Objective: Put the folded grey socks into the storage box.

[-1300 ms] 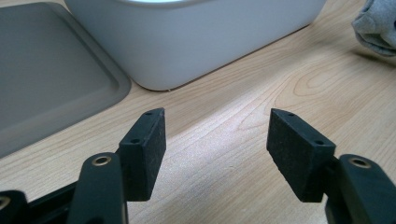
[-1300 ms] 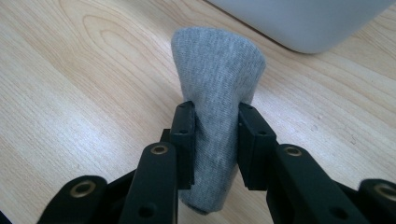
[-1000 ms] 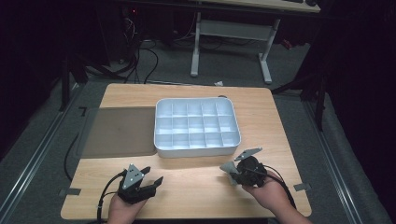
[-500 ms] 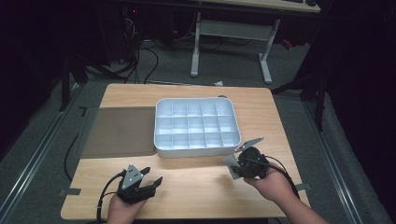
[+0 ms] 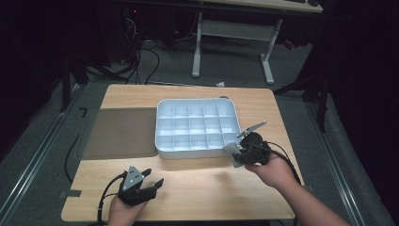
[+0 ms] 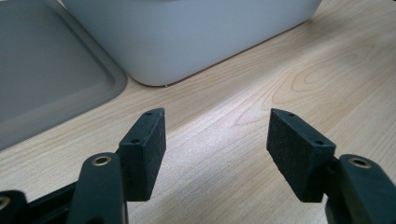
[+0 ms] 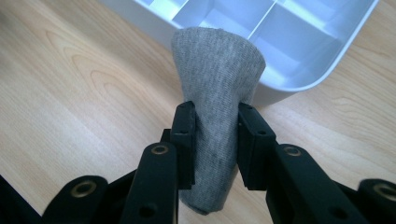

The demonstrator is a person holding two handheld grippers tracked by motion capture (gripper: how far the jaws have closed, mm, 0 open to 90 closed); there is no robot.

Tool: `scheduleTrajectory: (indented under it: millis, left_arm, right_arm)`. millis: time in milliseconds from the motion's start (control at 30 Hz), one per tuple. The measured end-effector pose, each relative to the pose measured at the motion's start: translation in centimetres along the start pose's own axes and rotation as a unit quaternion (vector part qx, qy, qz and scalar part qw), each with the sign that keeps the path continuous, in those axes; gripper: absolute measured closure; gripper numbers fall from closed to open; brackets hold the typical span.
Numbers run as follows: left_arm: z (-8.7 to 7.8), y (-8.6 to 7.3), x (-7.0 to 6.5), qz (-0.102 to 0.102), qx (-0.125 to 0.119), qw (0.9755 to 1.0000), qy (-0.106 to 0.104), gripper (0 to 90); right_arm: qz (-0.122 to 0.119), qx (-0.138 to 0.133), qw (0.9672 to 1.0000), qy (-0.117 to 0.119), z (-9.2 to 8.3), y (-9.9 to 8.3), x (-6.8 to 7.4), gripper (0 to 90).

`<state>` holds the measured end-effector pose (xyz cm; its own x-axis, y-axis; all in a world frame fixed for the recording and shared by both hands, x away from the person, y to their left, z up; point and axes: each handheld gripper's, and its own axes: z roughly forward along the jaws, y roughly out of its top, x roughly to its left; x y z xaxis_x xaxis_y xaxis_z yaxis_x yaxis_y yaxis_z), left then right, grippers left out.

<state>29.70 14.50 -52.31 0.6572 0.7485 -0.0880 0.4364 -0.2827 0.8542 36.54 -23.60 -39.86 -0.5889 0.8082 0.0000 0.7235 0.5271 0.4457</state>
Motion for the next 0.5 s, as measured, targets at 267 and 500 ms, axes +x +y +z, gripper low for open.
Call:
scheduleTrajectory:
  millis: [267,500]
  left_arm:
    - [0.0,0.0,0.0,0.002,0.003,1.0,-0.003,38.6]
    - [0.0,-0.1,0.1,0.0,0.003,1.0,-0.004,38.7]
  right_arm:
    - [0.02,0.011,0.9997,-0.001,0.0,2.1,-1.4,71.6]
    - [0.017,0.023,0.9995,-0.01,0.4,3.8,-2.0,71.6]
